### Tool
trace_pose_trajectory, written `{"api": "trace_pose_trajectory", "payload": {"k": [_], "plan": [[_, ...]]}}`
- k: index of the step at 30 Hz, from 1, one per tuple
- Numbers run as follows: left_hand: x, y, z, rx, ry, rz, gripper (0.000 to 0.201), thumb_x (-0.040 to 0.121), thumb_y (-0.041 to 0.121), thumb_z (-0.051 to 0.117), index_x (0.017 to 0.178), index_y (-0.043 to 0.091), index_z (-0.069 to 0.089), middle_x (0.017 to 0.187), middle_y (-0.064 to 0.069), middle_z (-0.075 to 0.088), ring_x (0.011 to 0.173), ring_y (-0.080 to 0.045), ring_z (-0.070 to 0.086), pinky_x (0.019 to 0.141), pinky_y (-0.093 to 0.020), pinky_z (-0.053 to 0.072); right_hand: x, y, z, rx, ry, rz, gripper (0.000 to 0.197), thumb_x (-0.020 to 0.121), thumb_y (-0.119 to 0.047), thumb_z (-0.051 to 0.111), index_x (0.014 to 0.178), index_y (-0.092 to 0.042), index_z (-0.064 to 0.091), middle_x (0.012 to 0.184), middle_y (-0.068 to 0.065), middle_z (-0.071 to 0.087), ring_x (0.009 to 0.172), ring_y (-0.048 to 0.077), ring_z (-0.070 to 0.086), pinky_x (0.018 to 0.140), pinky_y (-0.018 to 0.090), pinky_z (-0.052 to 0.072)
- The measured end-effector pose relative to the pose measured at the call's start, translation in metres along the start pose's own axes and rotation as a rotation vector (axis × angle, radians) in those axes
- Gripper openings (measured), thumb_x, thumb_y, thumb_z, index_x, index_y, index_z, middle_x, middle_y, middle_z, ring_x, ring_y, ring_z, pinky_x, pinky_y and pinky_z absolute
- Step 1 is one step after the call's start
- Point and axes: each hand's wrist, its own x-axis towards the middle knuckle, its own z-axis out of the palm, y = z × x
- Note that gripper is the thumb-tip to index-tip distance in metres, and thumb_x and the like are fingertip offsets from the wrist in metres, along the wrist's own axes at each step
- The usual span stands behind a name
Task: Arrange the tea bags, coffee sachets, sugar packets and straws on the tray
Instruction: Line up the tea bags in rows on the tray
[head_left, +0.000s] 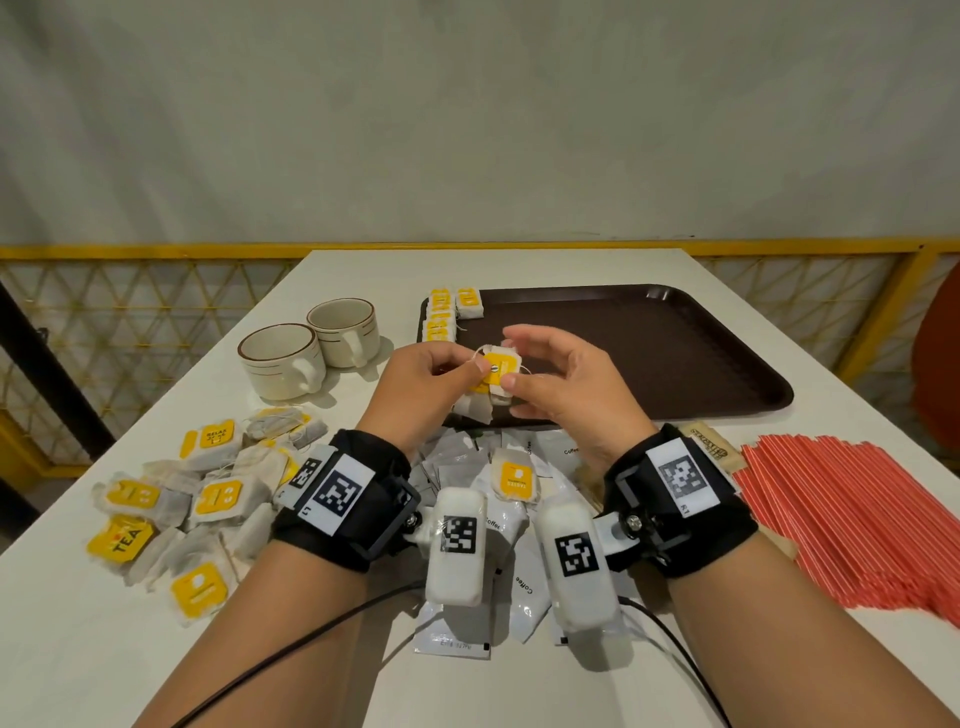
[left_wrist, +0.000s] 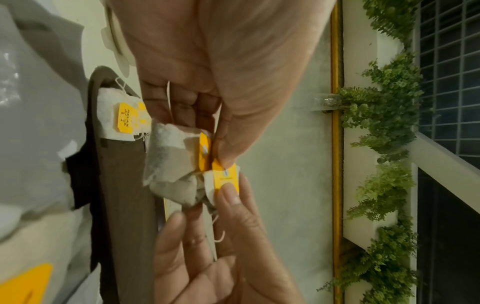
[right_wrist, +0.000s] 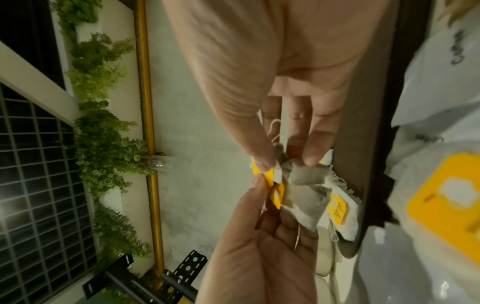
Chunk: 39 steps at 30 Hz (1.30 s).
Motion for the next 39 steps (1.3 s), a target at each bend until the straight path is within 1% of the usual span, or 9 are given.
{"api": "trace_pose_trajectory", "payload": {"k": [7, 12, 17, 20, 23, 27, 30, 35, 39], "plan": [[-0.001, 0.002, 0.000, 0.002, -0.031, 0.013, 0.012, 0.087, 0.012, 0.065, 0.080, 0.018, 0.074, 0.073, 0.007, 0.070, 0.066, 0.003, 0.060, 0.064, -0.009, 0.044, 0.001, 0.001, -0.005, -0.166, 0.061, 0.007, 0.004, 0.083, -0.012, 0.071, 0.086, -0.013, 0.069, 0.105, -0.006, 0.068, 0.086, 0.012, 0.064, 0.065, 0.020, 0.052], [0.000, 0.003, -0.003, -0.024, -0.002, 0.021, 0.015, 0.087, 0.006, 0.064, 0.088, 0.017, 0.074, 0.090, 0.000, 0.073, 0.082, -0.004, 0.065, 0.074, -0.014, 0.048, 0.004, -0.003, -0.012, -0.208, 0.083, -0.045, 0.011, 0.080, -0.010, 0.073, 0.074, -0.018, 0.071, 0.112, -0.007, 0.064, 0.100, 0.008, 0.063, 0.091, 0.027, 0.048], [0.000, 0.004, -0.004, -0.088, 0.116, 0.013, 0.023, 0.083, -0.001, 0.066, 0.091, 0.021, 0.064, 0.093, -0.016, 0.071, 0.091, -0.024, 0.067, 0.081, -0.028, 0.052, 0.004, -0.008, -0.012, -0.101, 0.150, -0.098, 0.009, 0.085, -0.006, 0.067, 0.081, -0.013, 0.064, 0.089, 0.002, 0.071, 0.079, 0.011, 0.065, 0.072, 0.020, 0.052], [0.001, 0.003, -0.005, -0.124, 0.164, -0.004, 0.024, 0.081, 0.002, 0.070, 0.095, 0.017, 0.059, 0.079, -0.015, 0.070, 0.080, -0.019, 0.067, 0.079, -0.028, 0.050, 0.003, -0.009, -0.013, -0.118, 0.174, -0.100, 0.010, 0.087, -0.008, 0.065, 0.081, -0.015, 0.062, 0.077, 0.002, 0.068, 0.066, 0.006, 0.062, 0.060, 0.016, 0.049], [0.002, 0.002, -0.005, -0.128, 0.149, 0.006, 0.017, 0.079, 0.001, 0.072, 0.081, 0.014, 0.062, 0.062, 0.003, 0.066, 0.066, -0.010, 0.063, 0.074, -0.027, 0.050, 0.002, -0.011, -0.010, -0.013, 0.151, -0.018, 0.009, 0.091, -0.008, 0.060, 0.084, -0.013, 0.060, 0.081, 0.007, 0.067, 0.070, 0.013, 0.063, 0.062, 0.023, 0.054], [0.002, 0.002, -0.003, -0.119, 0.122, 0.007, 0.017, 0.079, 0.002, 0.072, 0.077, 0.015, 0.062, 0.070, -0.004, 0.066, 0.071, -0.016, 0.063, 0.077, -0.033, 0.052, 0.001, -0.013, -0.005, 0.229, 0.133, 0.123, 0.004, 0.093, -0.004, 0.055, 0.091, -0.007, 0.056, 0.094, 0.016, 0.062, 0.081, 0.025, 0.064, 0.058, 0.027, 0.056], [0.002, 0.001, -0.003, -0.115, 0.138, 0.004, 0.018, 0.080, 0.002, 0.071, 0.078, 0.017, 0.060, 0.077, -0.008, 0.066, 0.080, -0.023, 0.065, 0.082, -0.041, 0.053, 0.001, -0.014, -0.004, 0.397, 0.127, 0.169, 0.016, 0.091, 0.002, 0.056, 0.106, -0.003, 0.055, 0.100, 0.019, 0.063, 0.089, 0.029, 0.066, 0.063, 0.028, 0.059], [0.002, 0.003, -0.004, -0.140, 0.173, -0.022, 0.016, 0.084, 0.004, 0.068, 0.086, 0.017, 0.058, 0.086, -0.016, 0.067, 0.087, -0.028, 0.066, 0.087, -0.049, 0.053, -0.001, -0.014, -0.006, 0.428, 0.037, 0.136, 0.048, 0.079, 0.014, 0.063, 0.121, -0.006, 0.051, 0.115, 0.019, 0.065, 0.107, 0.030, 0.065, 0.087, 0.033, 0.056], [0.002, 0.003, -0.004, -0.128, 0.173, -0.022, 0.016, 0.084, 0.005, 0.068, 0.087, 0.017, 0.059, 0.081, -0.012, 0.066, 0.086, -0.027, 0.066, 0.086, -0.046, 0.054, -0.003, -0.013, -0.002, 0.369, 0.053, 0.110, 0.037, 0.083, 0.014, 0.059, 0.116, -0.001, 0.056, 0.114, 0.018, 0.064, 0.104, 0.028, 0.066, 0.088, 0.031, 0.056]]}}
